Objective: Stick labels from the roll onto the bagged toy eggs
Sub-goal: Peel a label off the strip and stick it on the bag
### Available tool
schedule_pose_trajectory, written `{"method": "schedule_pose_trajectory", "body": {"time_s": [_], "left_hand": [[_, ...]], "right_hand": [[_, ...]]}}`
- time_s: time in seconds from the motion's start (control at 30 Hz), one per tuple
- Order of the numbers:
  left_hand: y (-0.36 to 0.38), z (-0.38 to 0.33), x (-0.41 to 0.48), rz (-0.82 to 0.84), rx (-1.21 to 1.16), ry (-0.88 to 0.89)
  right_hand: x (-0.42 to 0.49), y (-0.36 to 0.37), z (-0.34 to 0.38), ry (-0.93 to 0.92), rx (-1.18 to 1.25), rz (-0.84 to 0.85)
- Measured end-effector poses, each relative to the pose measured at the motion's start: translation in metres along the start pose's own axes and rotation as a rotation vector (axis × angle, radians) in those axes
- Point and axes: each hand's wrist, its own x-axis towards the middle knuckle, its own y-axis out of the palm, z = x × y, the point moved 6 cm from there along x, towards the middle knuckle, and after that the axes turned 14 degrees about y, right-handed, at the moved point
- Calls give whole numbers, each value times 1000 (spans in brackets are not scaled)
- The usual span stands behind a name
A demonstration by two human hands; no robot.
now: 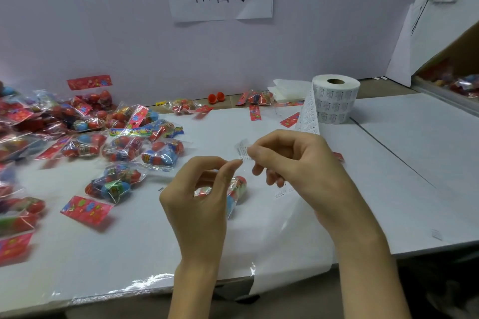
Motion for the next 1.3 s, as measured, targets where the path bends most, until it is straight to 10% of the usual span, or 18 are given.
{"method": "schedule_pose_trajectory", "body": {"time_s": [0.27,0.6,1.1,1.3], "left_hand": [[4,18,-5,86,41,-179],[12,41,-18,202,18,-406],[-7,39,-11,-129,-119,-500],[28,43,-22,143,-637,-858]], "right_hand": [[5,-16,-2,-138,122,-243],[37,28,-64,233,-467,-212],[26,8,-35,-46,153,-407],[22,13,-22,-73,386,-211]]}}
